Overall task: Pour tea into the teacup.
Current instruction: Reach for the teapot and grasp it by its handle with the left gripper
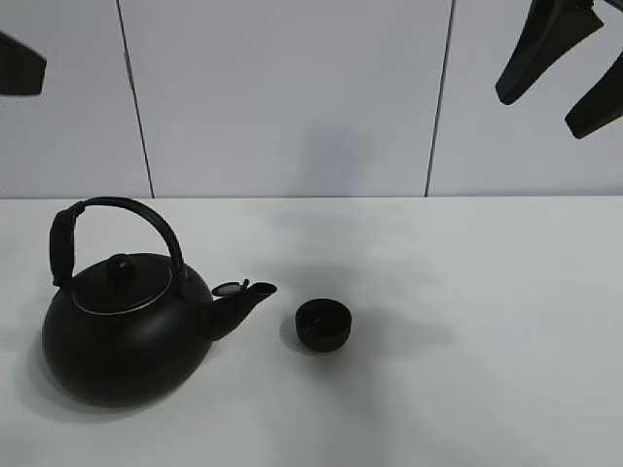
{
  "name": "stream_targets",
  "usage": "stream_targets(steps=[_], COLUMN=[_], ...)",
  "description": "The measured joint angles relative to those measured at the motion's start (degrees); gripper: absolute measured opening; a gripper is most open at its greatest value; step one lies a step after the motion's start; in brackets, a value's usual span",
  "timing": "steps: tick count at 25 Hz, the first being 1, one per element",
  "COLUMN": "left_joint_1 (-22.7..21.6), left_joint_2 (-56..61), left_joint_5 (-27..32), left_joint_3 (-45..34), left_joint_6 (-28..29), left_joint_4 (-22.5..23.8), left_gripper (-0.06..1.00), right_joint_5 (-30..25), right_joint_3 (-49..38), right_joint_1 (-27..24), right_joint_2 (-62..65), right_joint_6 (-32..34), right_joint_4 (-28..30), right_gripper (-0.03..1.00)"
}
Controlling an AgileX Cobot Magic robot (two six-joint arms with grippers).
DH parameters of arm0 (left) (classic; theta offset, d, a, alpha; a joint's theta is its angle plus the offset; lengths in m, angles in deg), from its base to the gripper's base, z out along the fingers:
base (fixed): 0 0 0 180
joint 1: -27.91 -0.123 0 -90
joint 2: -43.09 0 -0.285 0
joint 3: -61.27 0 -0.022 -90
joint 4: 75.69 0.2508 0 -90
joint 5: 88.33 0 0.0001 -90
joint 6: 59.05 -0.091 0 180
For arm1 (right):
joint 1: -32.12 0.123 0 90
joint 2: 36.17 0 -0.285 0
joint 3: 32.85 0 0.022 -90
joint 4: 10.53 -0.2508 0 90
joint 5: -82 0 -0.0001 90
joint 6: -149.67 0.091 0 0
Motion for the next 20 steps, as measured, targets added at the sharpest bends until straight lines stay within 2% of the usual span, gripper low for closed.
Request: stream_targets(steps=[5,8,11,14,17,20], left_joint_1=[0.0,0.0,0.0,0.0,0.0,0.0], left_joint_2=[0.09,0.09,0.09,0.19,0.31,0.31], left_joint_5=[-6.35,-10.21,-14.46,-19.77,-27.22,-37.01], left_joint_3=[-6.13,-8.57,-10.54,-12.64,-15.75,-20.66], left_joint_6=[0.25,2.71,7.39,15.29,26.91,41.67], left_joint_4=[-0.29,-0.42,-0.53,0.79,8.84,23.69], left_gripper=[0.48,0.48,0.48,0.48,0.48,0.48], right_joint_5=[0.0,0.05,0.05,0.05,0.07,0.12], right_joint_3=[0.0,0.0,0.0,0.0,0.0,0.0], right_joint_1=[0.0,0.0,0.0,0.0,0.0,0.0], right_joint_2=[0.0,0.0,0.0,0.0,0.0,0.0], right_joint_6=[0.0,0.0,0.0,0.0,0.0,0.0], right_joint_4=[0.0,0.0,0.0,0.05,0.05,0.23], right_gripper=[0.43,0.43,0.43,0.43,0.43,0.43])
